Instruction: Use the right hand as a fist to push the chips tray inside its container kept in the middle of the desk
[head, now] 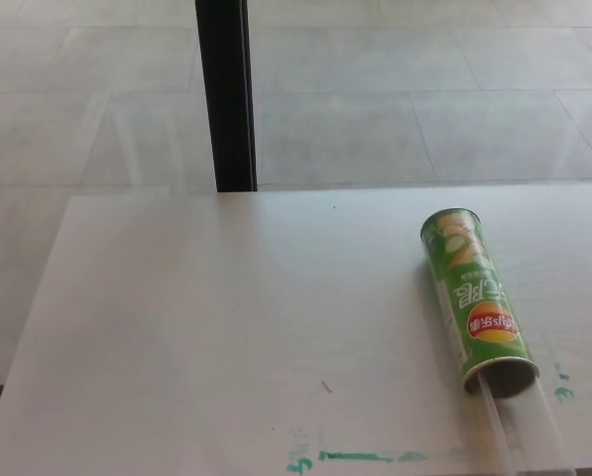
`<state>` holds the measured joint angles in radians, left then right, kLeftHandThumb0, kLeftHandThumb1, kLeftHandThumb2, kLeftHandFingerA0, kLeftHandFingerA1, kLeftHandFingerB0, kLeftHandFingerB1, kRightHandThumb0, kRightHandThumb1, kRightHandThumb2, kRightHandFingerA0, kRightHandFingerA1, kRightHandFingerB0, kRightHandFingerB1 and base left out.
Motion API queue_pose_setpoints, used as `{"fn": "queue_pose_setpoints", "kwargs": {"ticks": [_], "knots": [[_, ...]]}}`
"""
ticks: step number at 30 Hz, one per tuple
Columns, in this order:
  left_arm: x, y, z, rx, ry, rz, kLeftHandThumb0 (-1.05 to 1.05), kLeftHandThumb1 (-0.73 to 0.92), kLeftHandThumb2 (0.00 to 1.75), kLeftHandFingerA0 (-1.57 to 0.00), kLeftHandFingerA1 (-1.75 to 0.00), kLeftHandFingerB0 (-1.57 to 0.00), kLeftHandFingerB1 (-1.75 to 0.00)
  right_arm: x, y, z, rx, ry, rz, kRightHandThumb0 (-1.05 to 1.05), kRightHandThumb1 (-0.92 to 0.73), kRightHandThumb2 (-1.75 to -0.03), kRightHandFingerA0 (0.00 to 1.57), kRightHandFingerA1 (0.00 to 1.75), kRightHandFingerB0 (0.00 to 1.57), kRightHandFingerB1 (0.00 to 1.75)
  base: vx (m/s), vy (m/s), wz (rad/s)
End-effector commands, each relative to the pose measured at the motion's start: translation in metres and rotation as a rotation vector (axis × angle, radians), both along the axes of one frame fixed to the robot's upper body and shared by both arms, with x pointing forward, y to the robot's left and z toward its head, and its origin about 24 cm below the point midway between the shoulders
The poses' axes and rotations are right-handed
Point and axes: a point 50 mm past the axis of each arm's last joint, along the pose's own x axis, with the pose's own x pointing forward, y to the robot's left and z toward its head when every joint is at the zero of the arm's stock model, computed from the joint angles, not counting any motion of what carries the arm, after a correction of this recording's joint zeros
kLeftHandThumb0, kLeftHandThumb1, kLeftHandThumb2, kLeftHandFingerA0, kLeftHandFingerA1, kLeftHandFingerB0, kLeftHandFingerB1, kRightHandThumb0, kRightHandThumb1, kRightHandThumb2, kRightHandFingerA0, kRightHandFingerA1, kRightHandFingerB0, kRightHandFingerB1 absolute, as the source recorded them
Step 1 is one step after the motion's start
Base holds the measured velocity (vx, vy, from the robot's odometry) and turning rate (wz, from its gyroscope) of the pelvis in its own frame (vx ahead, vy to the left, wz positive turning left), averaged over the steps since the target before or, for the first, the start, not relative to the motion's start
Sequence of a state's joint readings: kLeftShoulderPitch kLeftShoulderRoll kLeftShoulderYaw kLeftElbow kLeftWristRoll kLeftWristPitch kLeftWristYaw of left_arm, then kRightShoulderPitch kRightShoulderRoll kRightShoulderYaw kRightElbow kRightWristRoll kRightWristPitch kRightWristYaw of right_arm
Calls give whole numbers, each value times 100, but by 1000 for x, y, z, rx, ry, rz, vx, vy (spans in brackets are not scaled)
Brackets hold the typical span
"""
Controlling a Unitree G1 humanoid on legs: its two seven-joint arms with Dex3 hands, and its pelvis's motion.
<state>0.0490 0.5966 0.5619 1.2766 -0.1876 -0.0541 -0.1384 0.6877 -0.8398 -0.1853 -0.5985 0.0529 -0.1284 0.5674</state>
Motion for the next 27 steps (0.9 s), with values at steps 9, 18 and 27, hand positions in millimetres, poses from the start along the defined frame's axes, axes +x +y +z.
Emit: {"fn": "queue_pose_setpoints", "kwargs": {"ticks": [9,18,27], "knots": [[-3,5,5,17,-18,19,-75,72,110,-54,-72,-38,-59,12,-3,-24,-287,-130,-45,-76,-63,-59,99,82,74,61,0,0,0],[-1,5,5,22,-15,11,-78,92,71,-55,-65,-43,-49,20,-4,-46,-458,-226,-89,-78,-64,-60,97,90,65,69,0,0,0],[-1,6,7,14,-32,9,-78,92,70,-55,-69,-38,-48,24,-8,-61,-623,-299,-92,-78,-63,-59,98,95,68,71,0,0,0]]}}
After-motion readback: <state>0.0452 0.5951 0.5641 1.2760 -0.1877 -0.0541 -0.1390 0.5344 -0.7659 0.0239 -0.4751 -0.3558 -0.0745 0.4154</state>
